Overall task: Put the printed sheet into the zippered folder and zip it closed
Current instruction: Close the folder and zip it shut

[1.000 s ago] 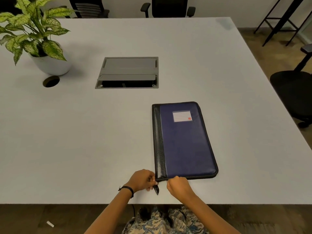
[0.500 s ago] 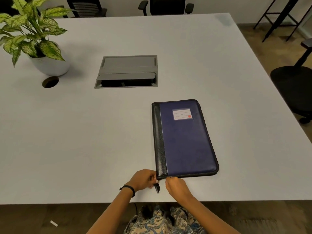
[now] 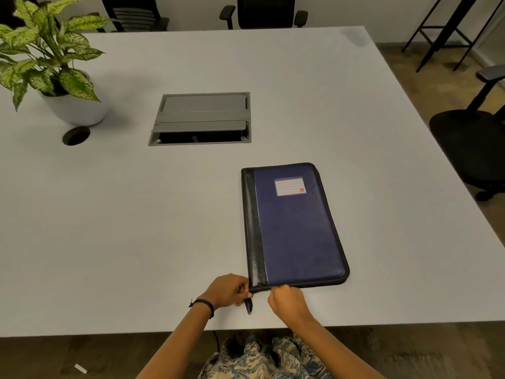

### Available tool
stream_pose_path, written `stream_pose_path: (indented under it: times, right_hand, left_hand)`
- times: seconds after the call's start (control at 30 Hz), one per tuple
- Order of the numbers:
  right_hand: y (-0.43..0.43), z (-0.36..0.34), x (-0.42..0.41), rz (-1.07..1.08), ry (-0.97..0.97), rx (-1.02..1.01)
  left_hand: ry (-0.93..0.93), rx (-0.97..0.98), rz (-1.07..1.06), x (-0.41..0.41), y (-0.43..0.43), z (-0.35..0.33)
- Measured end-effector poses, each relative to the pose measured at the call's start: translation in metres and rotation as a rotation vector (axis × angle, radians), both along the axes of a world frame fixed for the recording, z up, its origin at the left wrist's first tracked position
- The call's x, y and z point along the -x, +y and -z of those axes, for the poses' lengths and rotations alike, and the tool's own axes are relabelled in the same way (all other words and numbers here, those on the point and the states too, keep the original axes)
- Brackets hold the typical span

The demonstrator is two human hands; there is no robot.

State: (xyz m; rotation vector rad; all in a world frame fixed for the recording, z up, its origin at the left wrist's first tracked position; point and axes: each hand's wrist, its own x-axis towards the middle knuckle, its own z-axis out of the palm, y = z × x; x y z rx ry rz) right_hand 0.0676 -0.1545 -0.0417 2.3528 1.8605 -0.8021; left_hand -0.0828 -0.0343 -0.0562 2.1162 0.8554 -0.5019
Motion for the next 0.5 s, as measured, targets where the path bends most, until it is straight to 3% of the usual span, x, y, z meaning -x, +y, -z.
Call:
stream_pose_path:
  times: [0.33,0.5]
  right_hand:
    - [-0.007,0.003,-0.014,0.015,-0.019,0.068]
    - [-0.014,0.008,-0.019,0.069,0.099,-0.018]
  left_hand:
    - [0.013,0.001,0.023,-0.002,-0.002,-0.001]
    - [-0.001,0.095,-0.046,-0.001,-0.004,-0.004]
